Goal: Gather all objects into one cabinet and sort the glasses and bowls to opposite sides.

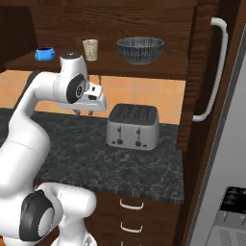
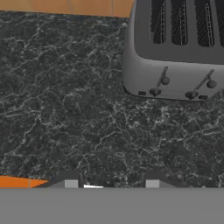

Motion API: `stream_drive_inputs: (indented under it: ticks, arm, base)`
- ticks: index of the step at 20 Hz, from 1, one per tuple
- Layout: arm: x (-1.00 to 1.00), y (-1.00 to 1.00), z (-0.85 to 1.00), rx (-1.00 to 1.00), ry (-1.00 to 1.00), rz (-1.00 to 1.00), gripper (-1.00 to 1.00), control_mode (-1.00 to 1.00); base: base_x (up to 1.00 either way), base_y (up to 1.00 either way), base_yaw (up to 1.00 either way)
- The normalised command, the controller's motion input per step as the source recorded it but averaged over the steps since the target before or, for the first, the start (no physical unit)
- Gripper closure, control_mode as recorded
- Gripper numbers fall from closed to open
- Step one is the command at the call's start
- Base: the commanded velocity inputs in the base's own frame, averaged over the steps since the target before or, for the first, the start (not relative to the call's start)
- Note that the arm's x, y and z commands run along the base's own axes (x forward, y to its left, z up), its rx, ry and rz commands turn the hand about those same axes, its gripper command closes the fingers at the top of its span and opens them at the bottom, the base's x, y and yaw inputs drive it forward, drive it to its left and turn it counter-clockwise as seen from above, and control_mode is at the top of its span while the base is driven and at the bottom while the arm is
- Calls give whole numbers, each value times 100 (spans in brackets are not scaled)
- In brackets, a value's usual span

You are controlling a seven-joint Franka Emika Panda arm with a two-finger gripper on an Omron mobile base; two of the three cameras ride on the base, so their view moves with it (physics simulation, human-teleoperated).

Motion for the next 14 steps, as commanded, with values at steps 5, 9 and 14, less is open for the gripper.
stream_drive_inputs:
  ticks: [5, 9, 14]
  arm:
    - [0, 0, 0, 0, 0, 0, -100, 100]
    - [0, 0, 0, 0, 0, 0, -100, 100]
    - [0, 0, 0, 0, 0, 0, -100, 100]
  base:
    - [-27, 6, 0]
    - [-100, 26, -2]
    - [-85, 50, 23]
